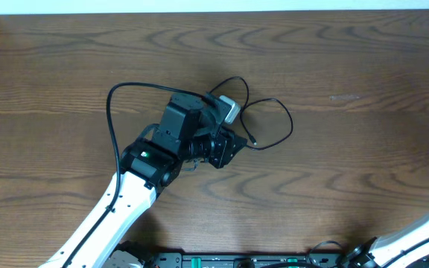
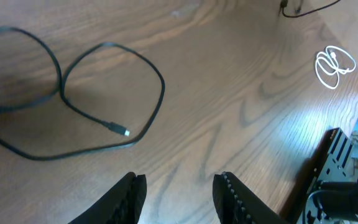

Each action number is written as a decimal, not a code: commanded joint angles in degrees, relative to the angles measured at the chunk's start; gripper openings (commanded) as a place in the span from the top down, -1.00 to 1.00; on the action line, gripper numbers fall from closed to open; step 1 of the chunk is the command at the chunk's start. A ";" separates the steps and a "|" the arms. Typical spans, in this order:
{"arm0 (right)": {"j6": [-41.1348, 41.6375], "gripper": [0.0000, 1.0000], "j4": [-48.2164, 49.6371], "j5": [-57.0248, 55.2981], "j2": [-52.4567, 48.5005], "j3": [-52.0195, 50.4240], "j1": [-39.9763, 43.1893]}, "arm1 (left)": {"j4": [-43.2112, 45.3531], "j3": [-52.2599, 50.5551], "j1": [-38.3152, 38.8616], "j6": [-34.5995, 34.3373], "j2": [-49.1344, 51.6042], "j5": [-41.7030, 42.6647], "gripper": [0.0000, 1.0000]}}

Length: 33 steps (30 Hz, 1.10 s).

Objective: Untangle cables

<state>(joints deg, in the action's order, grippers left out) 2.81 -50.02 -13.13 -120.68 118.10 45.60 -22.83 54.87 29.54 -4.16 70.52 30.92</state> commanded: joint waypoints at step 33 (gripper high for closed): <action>15.61 0.98 -4.83 -8.79 -12.59 0.70 3.52 | 10.16 -0.02 0.35 -3.45 11.21 -1.38 0.16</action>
<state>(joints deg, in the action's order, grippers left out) 13.34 -53.84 -21.56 -131.68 118.13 49.30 -12.97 54.87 29.69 -7.05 81.41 28.62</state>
